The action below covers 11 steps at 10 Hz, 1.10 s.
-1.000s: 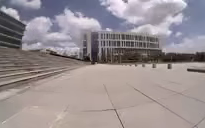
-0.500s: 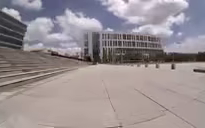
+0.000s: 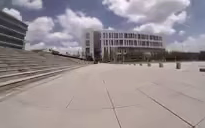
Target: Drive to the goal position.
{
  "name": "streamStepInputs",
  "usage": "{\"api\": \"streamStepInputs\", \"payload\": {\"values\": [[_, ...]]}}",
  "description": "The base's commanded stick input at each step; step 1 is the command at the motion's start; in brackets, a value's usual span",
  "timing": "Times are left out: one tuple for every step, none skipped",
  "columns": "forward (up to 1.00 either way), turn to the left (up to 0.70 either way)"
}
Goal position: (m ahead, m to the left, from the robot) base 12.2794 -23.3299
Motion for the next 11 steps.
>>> {"api": "streamStepInputs", "payload": {"values": [[0.70, -0.01], [0.70, -0.02], [0.70, -0.03], [0.70, -0.03], [0.70, -0.03], [0.70, -0.03], [0.70, -0.03], [0.70, -0.03], [0.70, -0.03], [0.70, -0.03], [0.70, -0.03]]}}
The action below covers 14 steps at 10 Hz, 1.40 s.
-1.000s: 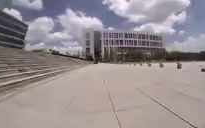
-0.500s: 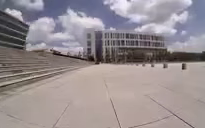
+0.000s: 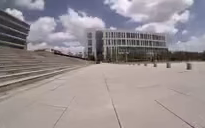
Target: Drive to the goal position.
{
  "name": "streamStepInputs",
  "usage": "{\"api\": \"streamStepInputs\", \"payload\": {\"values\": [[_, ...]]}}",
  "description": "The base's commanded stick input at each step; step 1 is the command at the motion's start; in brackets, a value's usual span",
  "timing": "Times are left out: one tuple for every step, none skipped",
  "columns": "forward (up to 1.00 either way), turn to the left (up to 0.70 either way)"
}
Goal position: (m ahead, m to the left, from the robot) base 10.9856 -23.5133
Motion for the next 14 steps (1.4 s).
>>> {"api": "streamStepInputs", "payload": {"values": [[0.70, -0.03], [0.70, -0.03], [0.70, -0.03], [0.70, -0.03], [0.70, -0.03], [0.70, -0.03], [0.70, -0.03], [0.70, -0.03], [0.70, -0.03], [0.70, -0.03], [0.70, -0.03], [0.70, -0.03], [0.70, -0.03], [0.70, -0.03]]}}
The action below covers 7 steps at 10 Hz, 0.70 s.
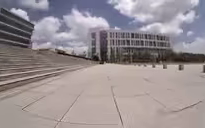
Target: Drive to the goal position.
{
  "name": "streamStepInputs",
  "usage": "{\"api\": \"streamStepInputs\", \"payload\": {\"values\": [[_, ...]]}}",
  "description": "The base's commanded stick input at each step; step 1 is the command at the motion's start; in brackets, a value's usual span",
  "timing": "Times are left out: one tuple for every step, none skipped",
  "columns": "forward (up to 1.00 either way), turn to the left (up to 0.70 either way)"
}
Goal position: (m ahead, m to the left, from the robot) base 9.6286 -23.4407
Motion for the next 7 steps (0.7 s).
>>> {"api": "streamStepInputs", "payload": {"values": [[0.70, -0.03], [0.70, -0.03], [0.70, -0.03], [0.70, -0.03], [0.70, -0.03], [0.70, -0.04], [0.70, -0.20]]}}
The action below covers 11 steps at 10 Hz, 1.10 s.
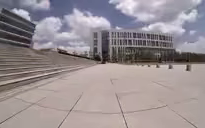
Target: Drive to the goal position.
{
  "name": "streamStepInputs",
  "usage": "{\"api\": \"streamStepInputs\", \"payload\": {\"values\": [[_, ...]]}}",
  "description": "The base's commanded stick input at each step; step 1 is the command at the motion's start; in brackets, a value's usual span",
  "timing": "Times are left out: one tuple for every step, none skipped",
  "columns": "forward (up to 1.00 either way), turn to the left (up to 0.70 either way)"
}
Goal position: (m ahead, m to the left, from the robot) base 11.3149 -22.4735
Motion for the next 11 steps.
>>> {"api": "streamStepInputs", "payload": {"values": [[0.70, -0.30], [0.70, -0.35], [0.70, -0.35], [0.70, -0.35], [0.70, -0.26], [0.70, -0.17], [0.70, 0.00], [0.70, 0.00], [0.70, 0.00], [0.70, 0.00], [0.70, 0.00]]}}
